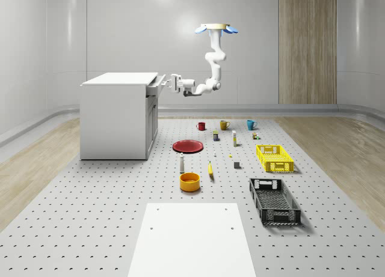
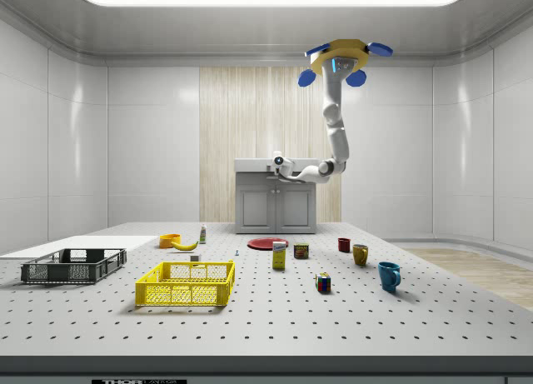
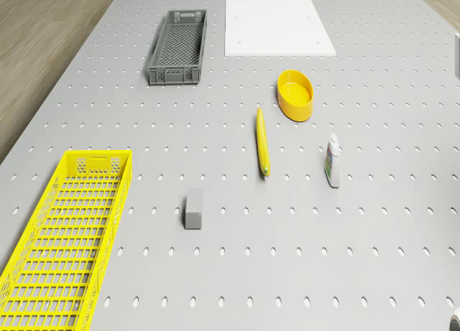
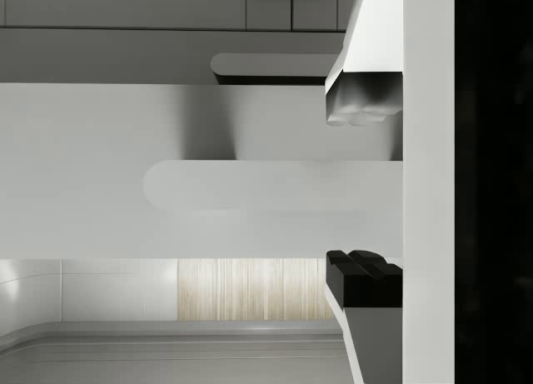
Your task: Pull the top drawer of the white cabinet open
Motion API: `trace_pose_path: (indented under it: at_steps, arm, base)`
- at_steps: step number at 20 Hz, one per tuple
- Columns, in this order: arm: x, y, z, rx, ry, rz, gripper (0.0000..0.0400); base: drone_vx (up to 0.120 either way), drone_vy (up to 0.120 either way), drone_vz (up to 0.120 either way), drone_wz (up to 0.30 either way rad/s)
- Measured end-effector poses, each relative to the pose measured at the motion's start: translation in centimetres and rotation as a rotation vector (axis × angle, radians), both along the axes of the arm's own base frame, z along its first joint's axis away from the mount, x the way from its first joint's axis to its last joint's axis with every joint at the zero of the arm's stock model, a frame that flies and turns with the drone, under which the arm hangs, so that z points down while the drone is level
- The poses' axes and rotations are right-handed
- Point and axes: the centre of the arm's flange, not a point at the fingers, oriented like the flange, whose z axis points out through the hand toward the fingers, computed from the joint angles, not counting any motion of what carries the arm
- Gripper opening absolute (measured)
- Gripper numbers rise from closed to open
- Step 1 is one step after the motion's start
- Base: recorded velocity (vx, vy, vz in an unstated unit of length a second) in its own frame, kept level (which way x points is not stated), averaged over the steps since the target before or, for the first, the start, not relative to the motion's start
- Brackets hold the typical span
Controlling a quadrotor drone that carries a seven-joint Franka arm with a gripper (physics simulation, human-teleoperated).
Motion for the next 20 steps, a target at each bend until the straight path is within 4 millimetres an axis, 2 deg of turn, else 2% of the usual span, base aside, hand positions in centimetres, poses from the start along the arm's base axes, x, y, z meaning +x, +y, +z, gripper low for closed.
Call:
trace_pose_path:
  at_steps: [4,9,10,12,14,17,20]
  arm:
    - [0.0,0.9,0.0,0.000,-0.001,0.001,0.0283]
    - [0.0,2.2,0.0,0.000,-0.001,0.001,0.0299]
    - [0.0,2.5,0.0,0.000,-0.001,0.001,0.0284]
    - [0.0,2.8,0.0,0.001,-0.001,0.001,0.0214]
    - [0.0,3.0,0.0,0.001,-0.001,0.001,0.0171]
    - [0.1,3.2,0.0,0.001,-0.001,-0.001,0.0136]
    - [0.0,3.1,0.0,0.001,-0.002,-0.001,0.0121]
  base:
    - [0.000,0.000,0.000,0.000]
    - [0.000,0.000,0.000,0.000]
    - [0.000,0.000,0.000,0.000]
    - [0.000,0.000,0.000,0.000]
    - [0.000,0.000,0.000,0.000]
    - [0.000,0.000,0.000,0.000]
    - [0.000,0.000,0.000,0.000]
